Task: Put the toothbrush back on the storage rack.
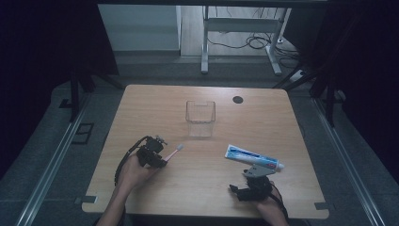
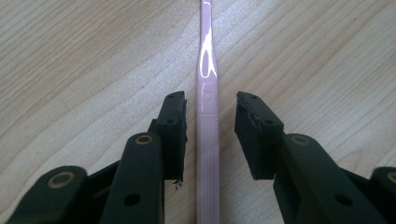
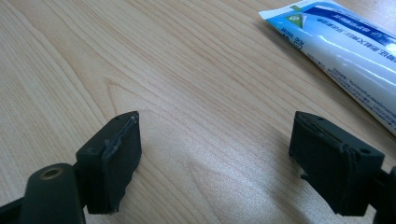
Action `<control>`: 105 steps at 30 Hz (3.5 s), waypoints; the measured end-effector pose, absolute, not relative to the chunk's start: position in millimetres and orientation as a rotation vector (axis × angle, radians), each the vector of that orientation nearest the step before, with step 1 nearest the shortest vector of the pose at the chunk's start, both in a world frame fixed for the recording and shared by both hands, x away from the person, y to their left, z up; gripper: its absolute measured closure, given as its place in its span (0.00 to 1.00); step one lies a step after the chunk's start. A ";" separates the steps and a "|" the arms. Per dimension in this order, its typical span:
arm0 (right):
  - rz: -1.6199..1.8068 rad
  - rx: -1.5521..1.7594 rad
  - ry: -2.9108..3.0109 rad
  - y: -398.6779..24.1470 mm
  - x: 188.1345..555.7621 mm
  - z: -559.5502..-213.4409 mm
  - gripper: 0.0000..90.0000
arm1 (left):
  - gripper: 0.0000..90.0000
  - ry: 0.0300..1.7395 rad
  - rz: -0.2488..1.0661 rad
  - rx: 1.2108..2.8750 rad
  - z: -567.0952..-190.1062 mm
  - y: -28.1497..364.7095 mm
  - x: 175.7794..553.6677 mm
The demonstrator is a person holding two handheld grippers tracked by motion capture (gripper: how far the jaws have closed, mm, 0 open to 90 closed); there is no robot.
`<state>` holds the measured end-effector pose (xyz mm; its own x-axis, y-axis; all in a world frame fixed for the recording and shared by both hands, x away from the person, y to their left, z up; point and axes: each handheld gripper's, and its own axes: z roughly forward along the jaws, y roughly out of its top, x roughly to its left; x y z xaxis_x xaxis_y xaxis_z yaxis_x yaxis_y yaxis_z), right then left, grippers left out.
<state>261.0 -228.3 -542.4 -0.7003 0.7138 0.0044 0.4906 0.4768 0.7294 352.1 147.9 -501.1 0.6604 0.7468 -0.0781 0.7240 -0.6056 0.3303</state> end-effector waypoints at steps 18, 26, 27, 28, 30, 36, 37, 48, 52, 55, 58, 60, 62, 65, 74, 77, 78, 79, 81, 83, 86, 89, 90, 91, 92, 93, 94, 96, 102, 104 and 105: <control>1.052 1.020 2.429 -228.5 261.1 -542.3 0.19 | 0.81 1.222 0.018 2.737 -501.1 126.4 377.5; 1.052 1.017 2.428 -228.5 261.2 -542.4 0.19 | 0.88 1.233 -0.010 2.754 -500.4 125.3 380.4; 1.052 1.018 2.428 -228.5 261.1 -542.3 0.19 | 0.88 1.226 -0.009 2.757 -500.2 125.7 380.3; 1.052 1.019 2.428 -228.5 261.1 -542.3 0.19 | 0.88 1.221 -0.006 2.749 -500.5 126.2 379.7; 1.052 1.017 2.428 -228.5 261.2 -542.4 0.19 | 0.88 1.221 -0.012 2.727 -500.8 127.4 378.7; 1.052 1.019 2.428 -228.5 261.1 -542.3 0.19 | 0.88 1.212 -0.017 2.669 -494.1 132.5 377.4; 1.052 1.018 2.428 -228.5 261.1 -542.3 0.19 | 0.88 1.207 -0.017 2.665 -492.6 132.9 377.2; 1.052 1.018 2.428 -228.5 261.1 -542.4 0.19 | 0.88 1.133 0.019 2.584 -470.5 132.1 369.0; 1.052 1.018 2.428 -228.5 261.2 -542.4 0.19 | 0.88 1.104 0.022 2.564 -465.6 131.9 366.9; 1.052 1.018 2.428 -228.5 261.1 -542.4 0.19 | 0.88 1.079 0.041 2.532 -460.0 130.9 364.0; 1.052 1.018 2.428 -228.5 261.2 -542.4 0.19 | 0.88 1.060 0.061 2.510 -454.4 130.4 362.4; 1.052 1.017 2.428 -228.5 261.2 -542.4 0.19 | 0.88 1.045 0.071 2.493 -450.4 129.9 361.3; 1.052 1.019 2.428 -228.5 261.1 -542.3 0.19 | 0.88 1.029 0.079 2.482 -446.5 129.2 360.3; 1.052 1.019 2.429 -228.5 261.1 -542.3 0.19 | 0.88 1.013 0.099 2.459 -440.9 127.3 358.1; 1.052 1.018 2.428 -228.5 261.1 -542.4 0.19 | 0.88 0.984 0.146 2.409 -429.7 124.4 358.9; 1.052 1.018 2.428 -228.5 261.1 -542.3 0.19 | 0.88 0.984 0.151 2.398 -427.5 123.5 361.3; 1.052 1.017 2.428 -228.5 261.2 -542.4 0.19 | 0.88 0.974 0.156 2.399 -426.8 123.5 362.6; 1.052 1.018 2.428 -228.5 261.2 -542.3 0.19 | 0.88 0.978 0.156 2.390 -425.7 122.9 363.8; 1.052 1.018 2.428 -228.5 261.2 -542.4 0.19 | 0.88 0.983 0.161 2.376 -424.0 121.9 366.1; 1.052 1.018 2.428 -228.5 261.2 -542.3 0.19 | 0.88 0.983 0.162 2.369 -422.9 120.8 367.9; 1.053 1.019 2.428 -228.5 261.1 -542.3 0.19 | 0.88 0.981 0.179 2.361 -418.5 117.3 372.4; 1.052 1.017 2.427 -228.5 261.2 -542.4 0.19 | 0.88 0.972 0.201 2.356 -411.1 112.3 378.8; 1.052 1.018 2.428 -228.5 261.2 -542.4 0.19 | 0.88 0.972 0.201 2.356 -411.1 112.3 378.8; 1.053 1.018 2.428 -228.5 261.2 -542.4 0.19 | 0.88 0.971 0.219 2.351 -407.9 109.3 381.8; 1.053 1.018 2.428 -228.5 261.2 -542.4 0.19 | 0.88 0.971 0.219 2.351 -407.9 109.3 381.8; 1.052 1.017 2.427 -228.5 261.2 -542.4 0.19 | 0.88 0.966 0.232 2.347 -405.1 106.4 384.9; 1.053 1.018 2.428 -228.5 261.2 -542.4 0.19 | 0.88 0.967 0.237 2.343 -403.8 104.9 386.4; 1.053 1.018 2.428 -228.5 261.2 -542.4 0.19 | 0.88 0.960 0.248 2.345 -401.4 102.1 389.3; 1.054 1.014 2.431 -228.4 261.1 -542.4 0.19 | 0.88 0.945 0.274 2.332 -395.2 94.6 398.4; 1.055 1.011 2.432 -228.4 261.2 -542.4 0.19 | 0.88 0.949 0.280 2.323 -393.3 92.1 401.3; 1.055 1.010 2.432 -228.4 261.2 -542.4 0.19 | 0.88 0.948 0.285 2.322 -392.3 91.3 402.8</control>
<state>261.2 -228.4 -542.4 -0.7062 0.7080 0.0018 0.4850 0.4819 0.7298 402.8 91.3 -392.3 0.7210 0.6923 -0.0291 0.5616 -0.5593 0.6097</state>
